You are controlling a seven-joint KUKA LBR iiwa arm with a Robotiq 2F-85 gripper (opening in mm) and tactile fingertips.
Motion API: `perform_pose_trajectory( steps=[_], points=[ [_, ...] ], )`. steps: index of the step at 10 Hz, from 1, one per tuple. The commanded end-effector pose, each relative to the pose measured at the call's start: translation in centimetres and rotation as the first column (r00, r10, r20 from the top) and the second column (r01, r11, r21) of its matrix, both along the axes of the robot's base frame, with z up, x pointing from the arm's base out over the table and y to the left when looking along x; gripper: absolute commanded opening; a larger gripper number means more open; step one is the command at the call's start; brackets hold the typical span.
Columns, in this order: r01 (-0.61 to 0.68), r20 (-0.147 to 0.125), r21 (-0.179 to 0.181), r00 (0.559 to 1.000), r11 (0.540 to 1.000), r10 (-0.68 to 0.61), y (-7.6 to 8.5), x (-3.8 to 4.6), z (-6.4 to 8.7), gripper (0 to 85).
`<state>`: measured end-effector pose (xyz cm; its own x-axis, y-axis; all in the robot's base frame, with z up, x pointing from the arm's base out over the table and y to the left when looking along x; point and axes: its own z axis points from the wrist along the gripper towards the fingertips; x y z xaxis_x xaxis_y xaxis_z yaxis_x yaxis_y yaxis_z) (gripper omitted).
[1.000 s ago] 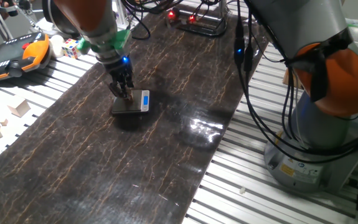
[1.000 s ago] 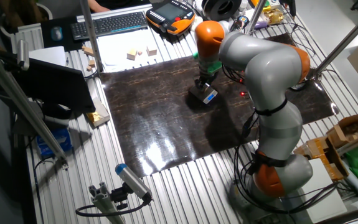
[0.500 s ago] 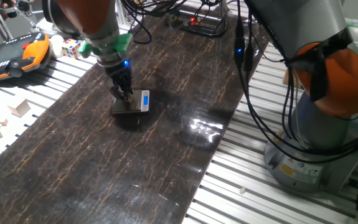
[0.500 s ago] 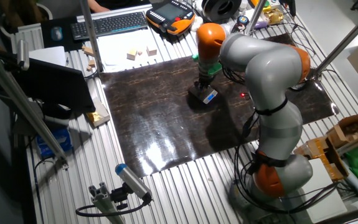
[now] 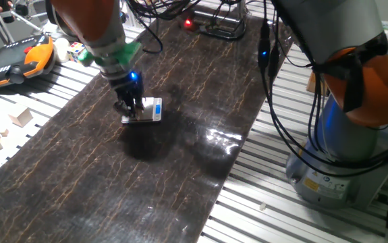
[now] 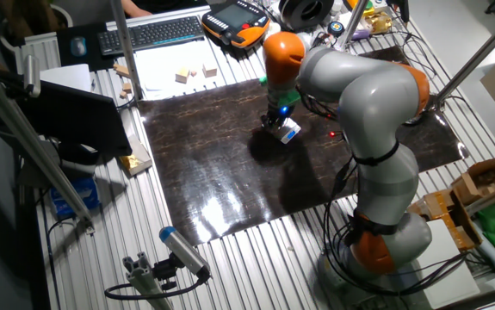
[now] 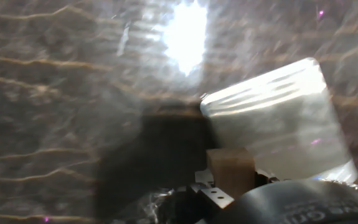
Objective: Remove the object from the scale
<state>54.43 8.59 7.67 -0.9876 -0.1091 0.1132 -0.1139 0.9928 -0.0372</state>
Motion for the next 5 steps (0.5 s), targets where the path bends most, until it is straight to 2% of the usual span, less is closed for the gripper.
perform_pose_trajectory(
  steps=[1, 2, 3, 5],
  points=[
    [0.057, -0.002, -0.001, 0.998, 0.998, -0.057, 2.4, -0.55, 0.1, 7.7],
    [0.089, 0.008, -0.021, 0.996, 0.996, -0.089, 3.2, -1.0, 0.1, 12.0],
    [0.112, 0.013, -0.024, 0.994, 0.993, -0.111, 3.6, -1.24, -0.1, 16.0],
    [0.125, 0.021, -0.02, 0.992, 0.992, -0.125, 3.9, -1.16, -1.0, 19.0]
  ],
)
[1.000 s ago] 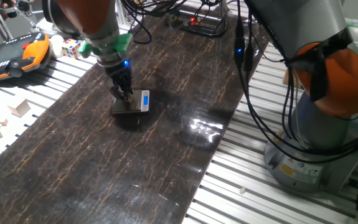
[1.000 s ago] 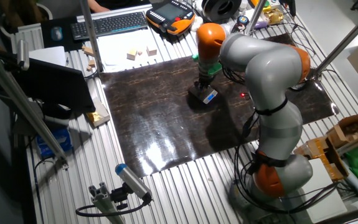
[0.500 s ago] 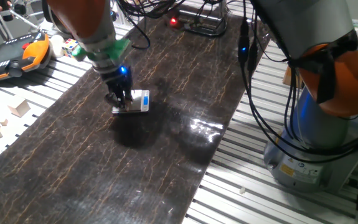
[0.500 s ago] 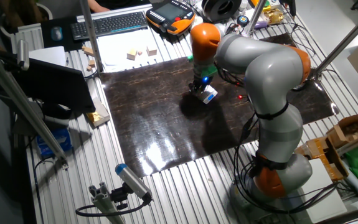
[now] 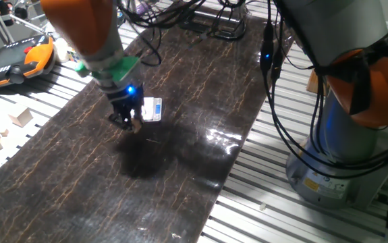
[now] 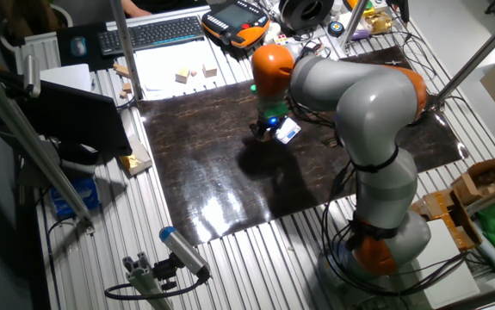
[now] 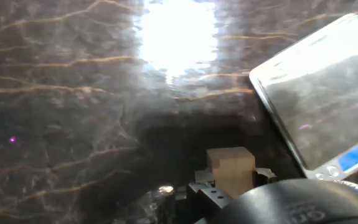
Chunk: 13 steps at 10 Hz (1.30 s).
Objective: Remove the object from the scale
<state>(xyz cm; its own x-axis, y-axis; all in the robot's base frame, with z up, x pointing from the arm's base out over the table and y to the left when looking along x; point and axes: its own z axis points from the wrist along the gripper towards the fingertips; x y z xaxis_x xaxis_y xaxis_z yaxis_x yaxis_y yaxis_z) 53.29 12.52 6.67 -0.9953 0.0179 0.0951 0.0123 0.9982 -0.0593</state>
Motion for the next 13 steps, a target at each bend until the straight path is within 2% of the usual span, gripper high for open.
perform_pose_trajectory(
  steps=[1, 2, 4, 5, 7, 8, 9, 10, 11, 12, 13],
  points=[
    [0.001, 0.003, 0.006, 1.0, 1.0, -0.001, 0.0, 0.04, -0.3, 19.7],
    [0.001, 0.006, 0.006, 1.0, 1.0, -0.001, 0.0, 0.09, -0.8, 21.7],
    [0.019, 0.01, -0.008, 1.0, 1.0, -0.019, -0.1, 0.17, -1.1, 42.7],
    [0.026, 0.01, -0.013, 1.0, 1.0, -0.026, 0.0, 0.18, -1.0, 49.3],
    [0.036, 0.0, -0.016, 0.999, 0.999, -0.036, 0.1, 0.15, -0.7, 54.3],
    [0.042, 0.002, -0.024, 0.999, 0.999, -0.042, 0.0, 0.18, 0.5, 56.0],
    [0.034, -0.008, -0.059, 0.999, 0.998, -0.034, -0.5, 0.28, 2.9, 55.7],
    [-0.007, -0.025, -0.113, 1.0, 0.994, 0.004, -1.7, 0.25, 5.4, 52.0],
    [-0.046, -0.034, -0.124, 0.999, 0.991, 0.042, -3.5, 0.07, 7.4, 46.0],
    [-0.07, -0.036, -0.103, 0.997, 0.992, 0.067, -5.4, 0.08, 9.0, 37.7],
    [-0.101, -0.033, -0.098, 0.995, 0.99, 0.098, -7.2, 0.25, 10.2, 31.3]
  ],
)
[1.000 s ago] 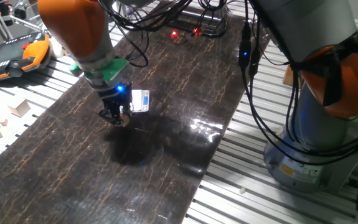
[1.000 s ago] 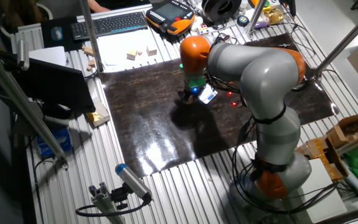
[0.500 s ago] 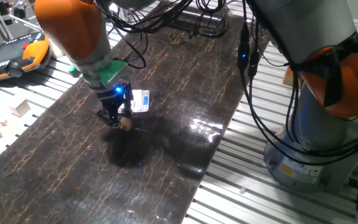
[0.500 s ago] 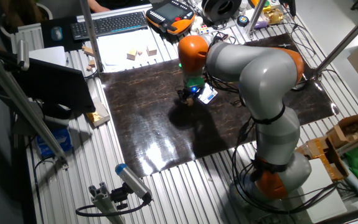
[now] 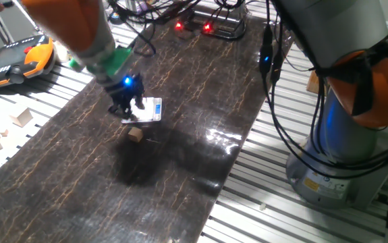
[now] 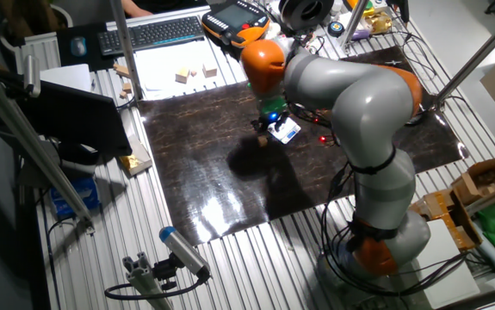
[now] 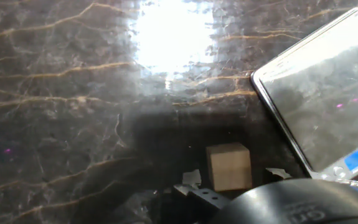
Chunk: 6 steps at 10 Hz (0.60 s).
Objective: Remove the object from the scale
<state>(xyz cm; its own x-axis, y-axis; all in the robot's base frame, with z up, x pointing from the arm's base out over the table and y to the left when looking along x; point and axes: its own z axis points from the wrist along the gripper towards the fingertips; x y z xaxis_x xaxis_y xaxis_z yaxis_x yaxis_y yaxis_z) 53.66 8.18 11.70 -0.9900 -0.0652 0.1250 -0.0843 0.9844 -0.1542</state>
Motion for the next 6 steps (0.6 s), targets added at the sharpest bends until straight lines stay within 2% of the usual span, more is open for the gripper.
perform_pose_trajectory(
  steps=[1, 2, 3, 4, 6],
  points=[
    [-0.032, -0.001, 0.009, 0.999, 0.999, 0.032, -4.5, 0.14, 6.1, 20.3],
    [-0.06, -0.007, 0.02, 0.998, 0.998, 0.06, -6.2, 0.64, 7.1, 8.7],
    [-0.078, -0.012, 0.033, 0.997, 0.996, 0.078, -7.5, 0.93, 7.8, 1.0],
    [-0.099, -0.015, 0.036, 0.995, 0.994, 0.099, -8.8, 1.01, 8.6, 0.7],
    [-0.133, 0.017, 0.055, 0.991, 0.99, 0.132, -11.6, 0.25, 10.1, 0.7]
  ],
)
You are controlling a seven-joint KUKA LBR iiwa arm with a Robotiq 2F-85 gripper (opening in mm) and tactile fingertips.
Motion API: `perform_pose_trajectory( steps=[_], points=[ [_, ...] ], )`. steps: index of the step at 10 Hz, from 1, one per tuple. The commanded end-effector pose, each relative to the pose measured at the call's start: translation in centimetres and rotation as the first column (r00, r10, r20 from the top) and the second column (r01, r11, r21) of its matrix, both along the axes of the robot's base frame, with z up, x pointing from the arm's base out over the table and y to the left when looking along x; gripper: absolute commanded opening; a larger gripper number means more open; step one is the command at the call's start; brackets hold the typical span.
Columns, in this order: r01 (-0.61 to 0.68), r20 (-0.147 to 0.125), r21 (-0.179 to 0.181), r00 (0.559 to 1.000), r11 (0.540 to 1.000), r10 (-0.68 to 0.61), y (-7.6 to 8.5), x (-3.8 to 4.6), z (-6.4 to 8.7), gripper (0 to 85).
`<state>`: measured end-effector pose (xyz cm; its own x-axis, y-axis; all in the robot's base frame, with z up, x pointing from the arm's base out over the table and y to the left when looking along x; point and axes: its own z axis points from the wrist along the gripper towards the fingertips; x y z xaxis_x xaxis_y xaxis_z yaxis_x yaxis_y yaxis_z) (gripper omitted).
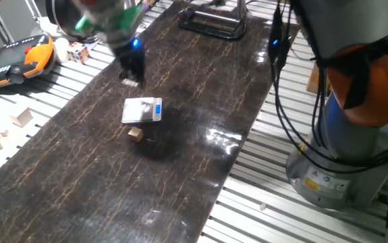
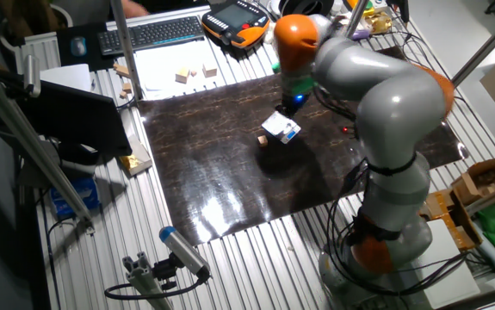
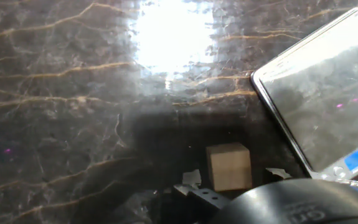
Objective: Remove the object from the scale
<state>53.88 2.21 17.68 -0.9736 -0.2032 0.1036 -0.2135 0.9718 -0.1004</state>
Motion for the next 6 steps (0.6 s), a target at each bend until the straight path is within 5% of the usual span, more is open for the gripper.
perform_pose_trajectory(
  steps=[1, 3, 6],
  points=[
    [-0.013, 0.011, 0.005, 1.0, 1.0, 0.013, -6.33, -0.53, 4.55, 0.7],
    [-0.023, 0.008, 0.005, 1.0, 1.0, 0.023, -6.31, -1.25, 4.63, 0.7],
    [-0.018, 0.013, 0.026, 1.0, 0.999, 0.017, -5.82, -1.1, 4.25, 0.7]
  ],
)
